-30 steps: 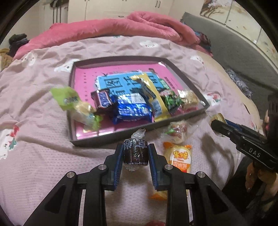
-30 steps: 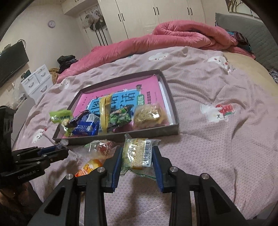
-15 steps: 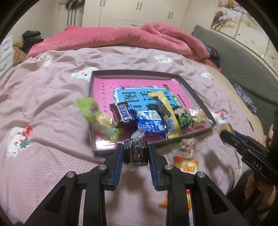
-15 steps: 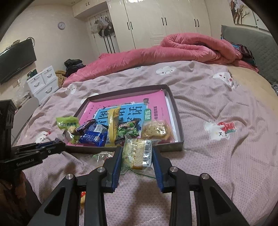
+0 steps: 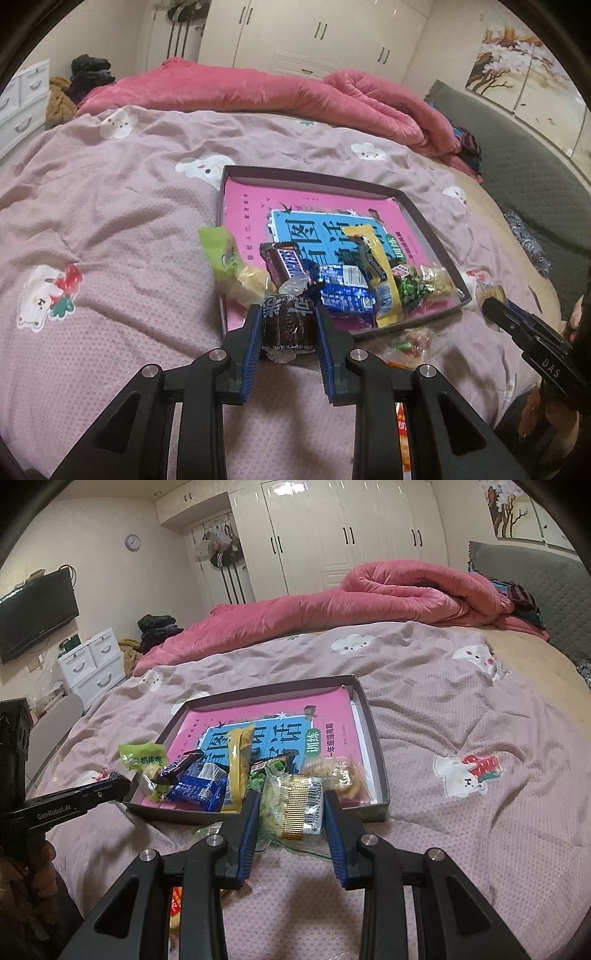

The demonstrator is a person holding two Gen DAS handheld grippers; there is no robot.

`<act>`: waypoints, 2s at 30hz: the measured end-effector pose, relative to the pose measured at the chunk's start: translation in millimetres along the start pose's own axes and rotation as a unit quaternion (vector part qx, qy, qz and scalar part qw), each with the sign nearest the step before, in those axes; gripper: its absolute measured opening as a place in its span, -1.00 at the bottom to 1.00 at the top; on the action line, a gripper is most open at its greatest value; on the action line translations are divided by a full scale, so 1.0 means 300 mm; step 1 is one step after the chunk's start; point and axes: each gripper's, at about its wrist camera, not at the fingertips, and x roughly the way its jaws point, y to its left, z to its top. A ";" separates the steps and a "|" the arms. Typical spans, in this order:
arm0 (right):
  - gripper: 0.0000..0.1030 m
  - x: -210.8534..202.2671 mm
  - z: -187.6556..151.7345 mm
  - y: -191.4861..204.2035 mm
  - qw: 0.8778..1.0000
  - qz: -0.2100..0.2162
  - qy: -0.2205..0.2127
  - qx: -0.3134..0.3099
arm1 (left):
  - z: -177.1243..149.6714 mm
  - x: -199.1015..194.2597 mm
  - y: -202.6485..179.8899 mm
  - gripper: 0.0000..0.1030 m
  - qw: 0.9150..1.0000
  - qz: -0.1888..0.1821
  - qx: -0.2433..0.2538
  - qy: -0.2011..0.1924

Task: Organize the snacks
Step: 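Carry the dark candy over the tray with the left tool while the right tool carries the cracker packet, then open the left tool over the tray while the right tool releases the cracker packet there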

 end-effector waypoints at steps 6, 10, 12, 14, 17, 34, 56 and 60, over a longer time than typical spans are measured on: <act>-0.34 0.007 0.015 -0.007 1.000 -0.001 -0.010 -0.001 | 0.014 0.023 -0.008 -0.45 1.000 0.006 0.008 -0.009; -0.34 0.014 0.025 -0.013 1.000 -0.001 -0.013 0.001 | 0.018 0.036 -0.006 -0.45 1.000 0.008 0.010 -0.009; -0.34 0.019 0.030 -0.015 1.000 0.000 -0.014 0.001 | 0.023 0.045 -0.004 -0.45 1.000 0.009 0.010 -0.008; -0.34 0.026 0.035 -0.016 1.000 0.000 -0.016 0.000 | 0.026 0.054 -0.003 -0.44 1.000 0.009 0.010 -0.007; -0.34 0.036 0.044 -0.015 1.000 0.000 -0.018 0.000 | 0.028 0.064 -0.002 -0.45 1.000 0.009 0.011 -0.005; -0.34 0.097 0.066 -0.003 1.000 0.006 -0.011 -0.006 | 0.035 0.130 0.004 -0.45 1.000 0.012 0.012 0.011; -0.33 0.236 0.077 0.019 1.000 0.016 0.024 -0.013 | 0.032 0.163 -0.012 -0.44 1.000 0.007 0.020 0.018; -0.32 0.247 0.072 0.011 0.999 0.018 0.030 -0.006 | 0.031 0.167 -0.011 -0.44 1.000 0.006 0.018 0.019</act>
